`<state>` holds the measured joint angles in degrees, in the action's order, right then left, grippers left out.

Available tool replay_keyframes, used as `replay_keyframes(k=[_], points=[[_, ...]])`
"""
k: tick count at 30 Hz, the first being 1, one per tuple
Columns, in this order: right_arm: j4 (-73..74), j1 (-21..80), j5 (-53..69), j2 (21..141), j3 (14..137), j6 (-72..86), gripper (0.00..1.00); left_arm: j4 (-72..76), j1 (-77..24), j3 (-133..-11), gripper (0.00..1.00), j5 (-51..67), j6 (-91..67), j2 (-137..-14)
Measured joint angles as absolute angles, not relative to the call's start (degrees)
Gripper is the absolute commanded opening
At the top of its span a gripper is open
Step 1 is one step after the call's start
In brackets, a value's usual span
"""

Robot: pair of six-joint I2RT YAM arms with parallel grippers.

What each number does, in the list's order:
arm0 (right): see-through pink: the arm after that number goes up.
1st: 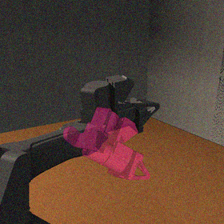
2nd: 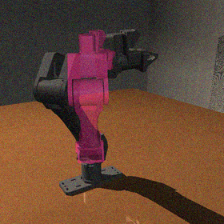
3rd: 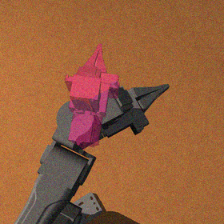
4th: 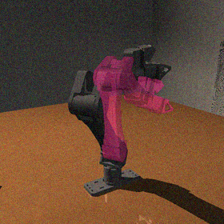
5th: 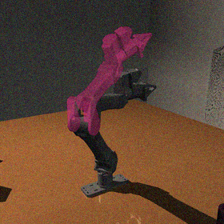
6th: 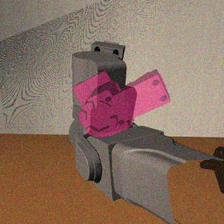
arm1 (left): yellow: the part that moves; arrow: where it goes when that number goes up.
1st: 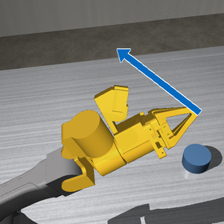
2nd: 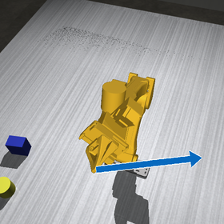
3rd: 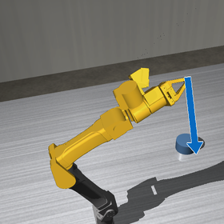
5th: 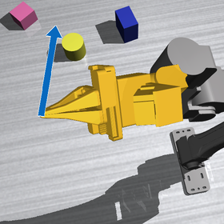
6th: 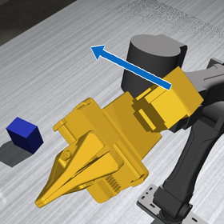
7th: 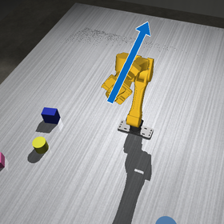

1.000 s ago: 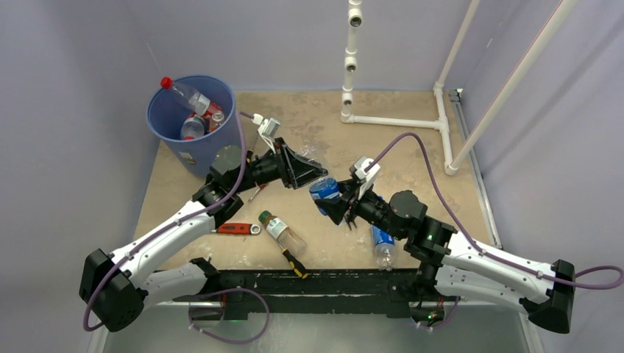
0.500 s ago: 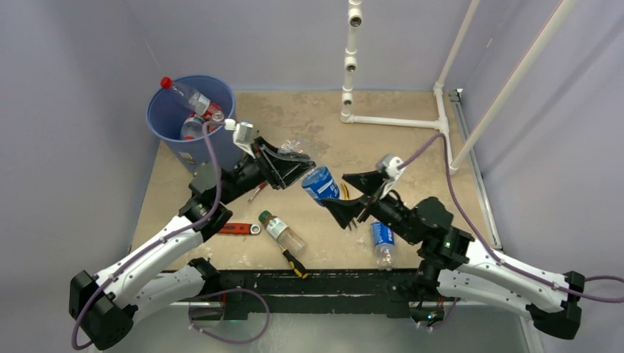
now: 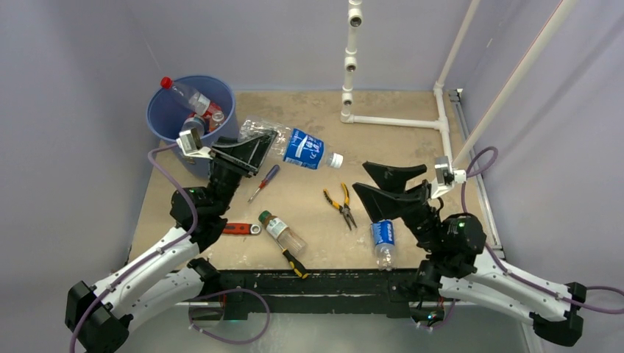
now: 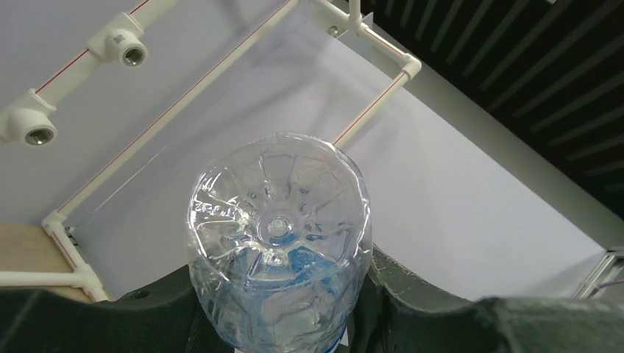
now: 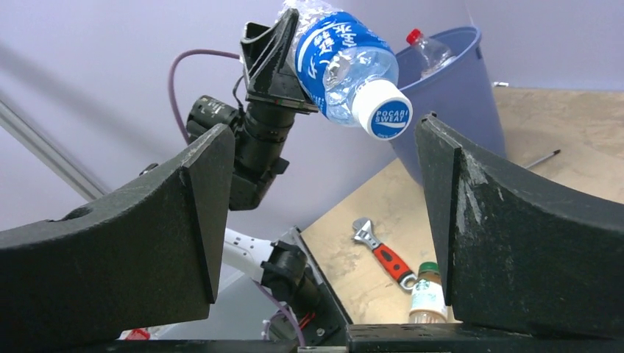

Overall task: Put the plastic bottles in the bin
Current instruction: Place the plastic bottle in the trash bin.

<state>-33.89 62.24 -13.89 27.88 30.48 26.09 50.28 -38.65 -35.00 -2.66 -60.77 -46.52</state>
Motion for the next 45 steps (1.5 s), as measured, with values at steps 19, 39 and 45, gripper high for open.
replay_keyframes(k=[19,39,45], points=[[-46.4,62.2,-14.0,43.8,31.0,33.5,0.68,60.3,-38.7,-31.6,0.00,-6.0,-70.2,-47.8],[-54.9,62.2,-13.6,49.8,34.1,34.2,0.26,62.0,-38.7,-31.2,0.11,-5.5,-72.3,-48.6],[-51.6,62.2,-13.5,49.3,35.7,32.1,0.00,61.2,-38.6,-31.2,0.63,-5.8,-72.4,-48.3]])
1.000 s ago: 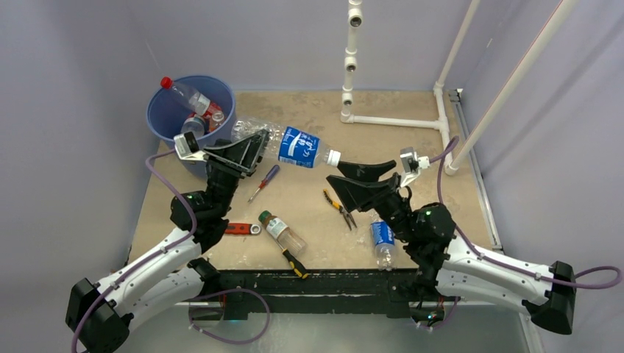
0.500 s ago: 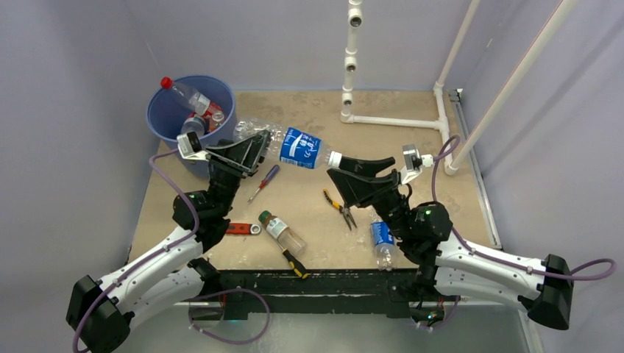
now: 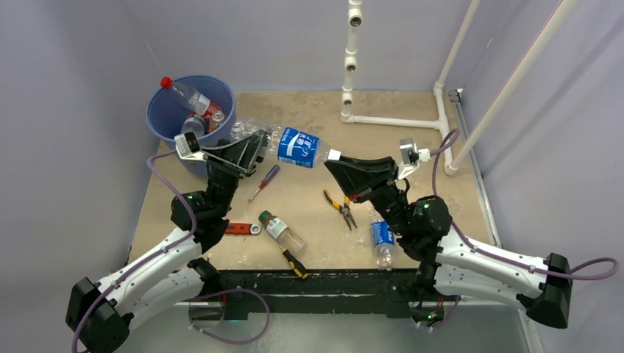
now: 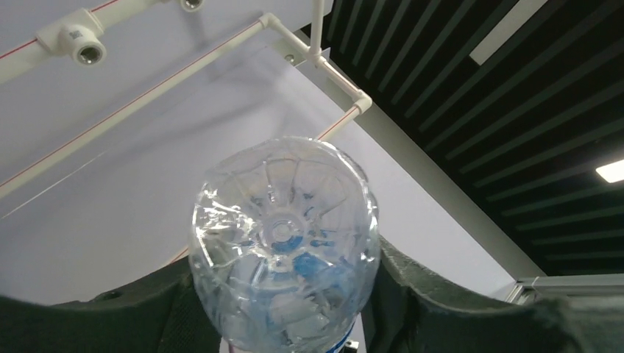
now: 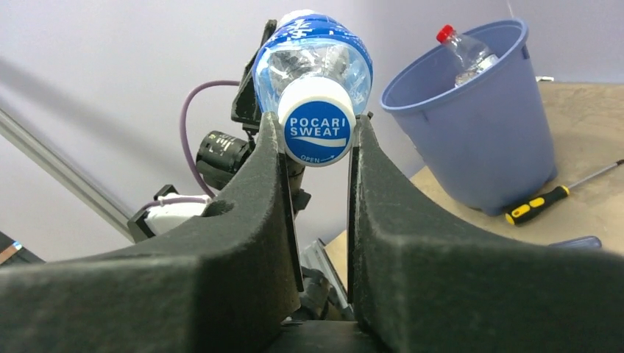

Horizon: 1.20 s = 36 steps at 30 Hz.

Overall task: Put the plastic bottles in the bin
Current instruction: Place the plastic bottle in the trash bin.

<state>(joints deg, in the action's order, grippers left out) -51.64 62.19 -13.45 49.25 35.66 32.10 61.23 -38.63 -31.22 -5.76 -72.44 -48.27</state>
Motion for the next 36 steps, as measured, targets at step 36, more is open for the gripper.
replay_keyframes(k=[36], points=[[30.1,62.2,-18.1,55.6,78.2,15.7,0.00,-25.2,-39.2,-76.7,0.99,21.3,13.5,-56.3]])
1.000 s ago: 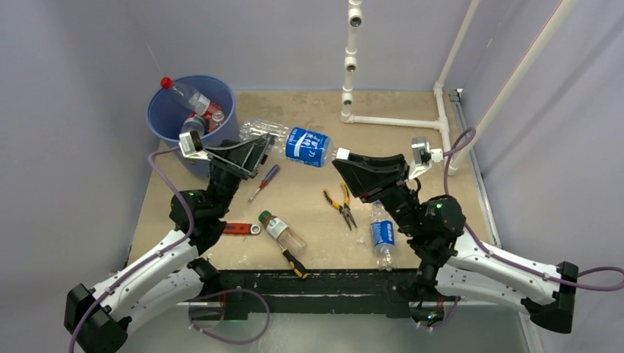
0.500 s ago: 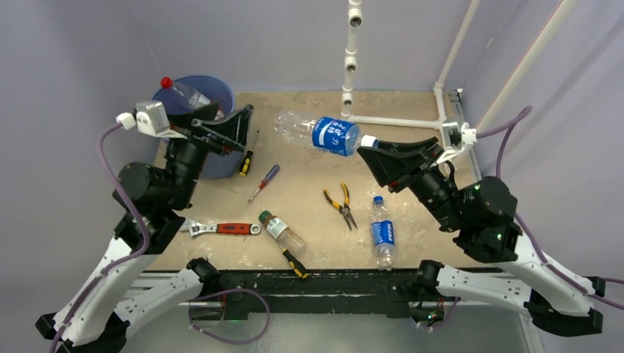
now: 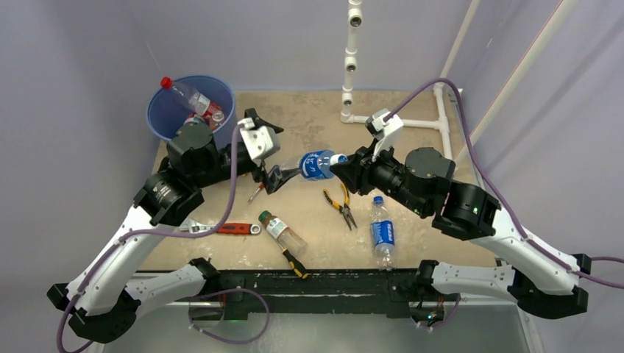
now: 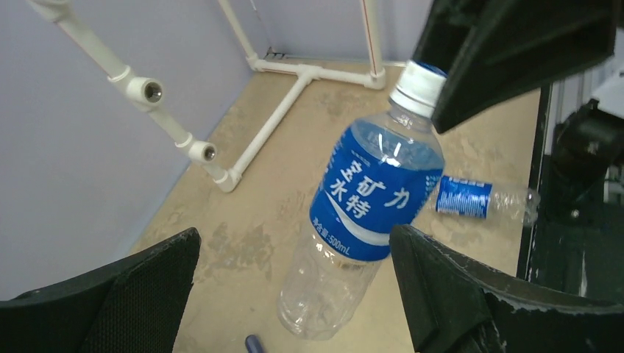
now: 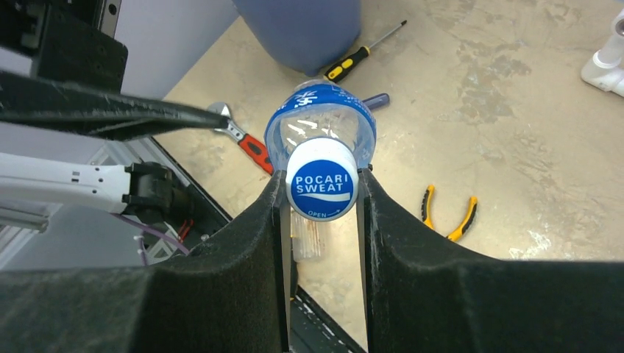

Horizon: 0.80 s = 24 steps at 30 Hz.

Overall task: Put the plastic bottles in the bin
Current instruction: Place the plastic bottle in the trash bin.

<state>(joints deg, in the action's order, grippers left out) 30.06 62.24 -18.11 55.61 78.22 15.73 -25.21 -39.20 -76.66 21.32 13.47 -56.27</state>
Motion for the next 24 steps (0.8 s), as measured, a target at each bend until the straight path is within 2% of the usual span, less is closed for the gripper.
replay_keyframes(k=[9,19,24], points=[[32.4,62.2,-16.4,59.7,82.5,14.4,0.00,-28.9,-40.2,-72.5,0.99,27.7,24.9,-52.9],[31.6,62.2,-11.7,65.8,86.9,13.1,0.00,-28.7,-42.5,-71.3,0.99,29.8,26.2,-55.4],[31.8,62.2,-9.4,67.7,88.5,12.5,0.00,-27.9,-43.4,-71.3,0.91,28.1,26.0,-56.9]])
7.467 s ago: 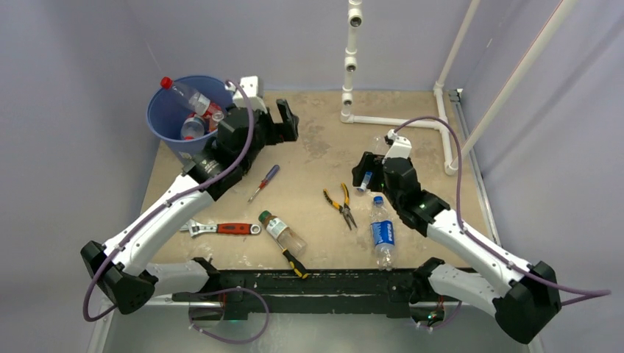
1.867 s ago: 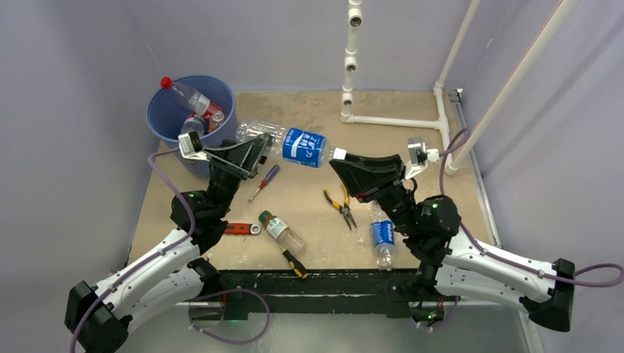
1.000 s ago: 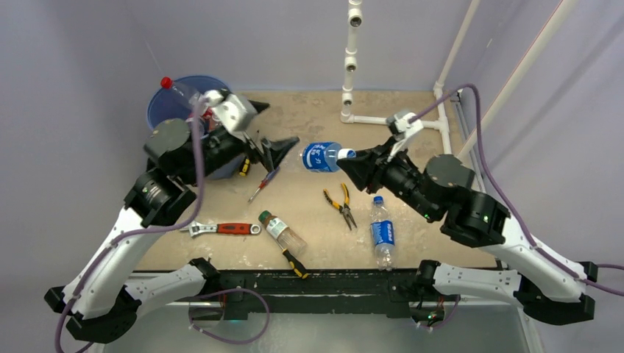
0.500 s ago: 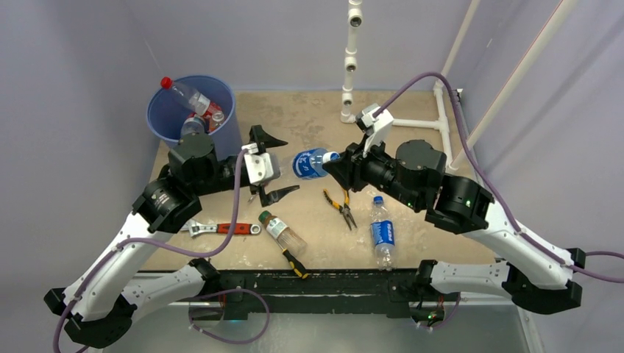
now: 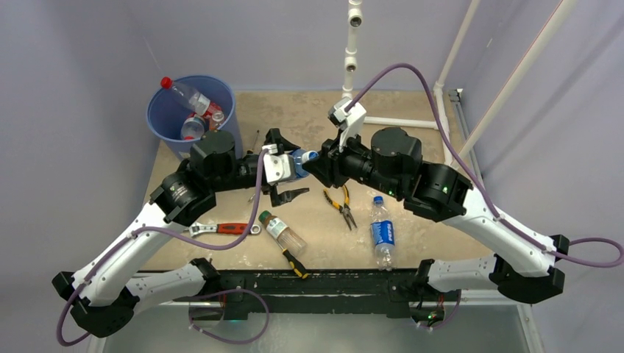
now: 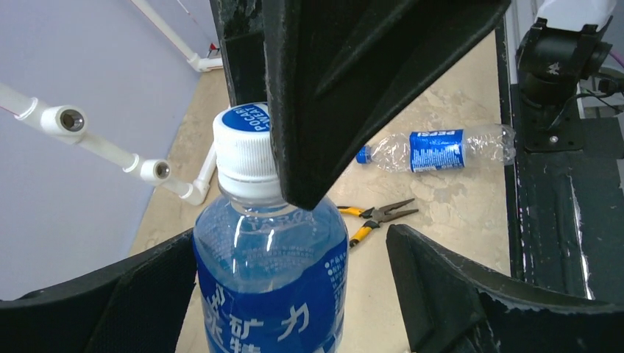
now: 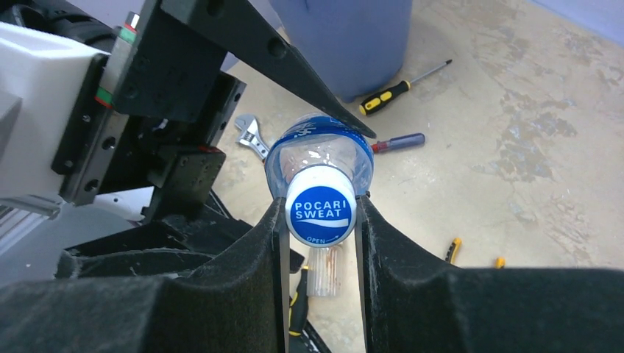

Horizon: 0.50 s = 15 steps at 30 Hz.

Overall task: Put the plastic bottles in the bin
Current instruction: Place the plastic bottle in the trash bin.

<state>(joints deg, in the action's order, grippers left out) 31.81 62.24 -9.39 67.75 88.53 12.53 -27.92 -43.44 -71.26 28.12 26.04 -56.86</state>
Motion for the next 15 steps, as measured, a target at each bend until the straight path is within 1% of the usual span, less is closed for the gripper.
replay_keyframes(k=[5,9,10,11,13,14,15], points=[[32.2,62.2,-7.8,68.6,90.6,12.3,0.00,-26.5,-43.7,-71.3,0.79,26.5,24.9,-57.1],[32.2,62.2,-7.2,68.6,91.9,12.0,0.00,-25.4,-43.9,-71.3,0.79,25.2,24.4,-57.1],[32.2,62.2,-7.0,68.6,92.1,11.9,0.00,-25.3,-43.9,-71.3,0.75,25.0,24.4,-57.1],[32.2,62.2,-6.9,68.6,92.4,11.9,0.00,-25.1,-43.9,-71.3,0.69,24.6,24.3,-57.1],[32.2,62.2,-6.7,68.6,92.8,11.9,0.00,-24.7,-43.9,-71.3,0.51,23.7,23.9,-57.1],[32.4,62.2,-6.5,68.6,92.9,11.9,0.00,-24.5,-43.9,-71.3,0.44,23.4,23.6,-57.1],[32.4,62.2,-6.6,68.6,93.0,11.8,0.00,-24.4,-44.0,-71.3,0.40,23.0,23.4,-57.1]])
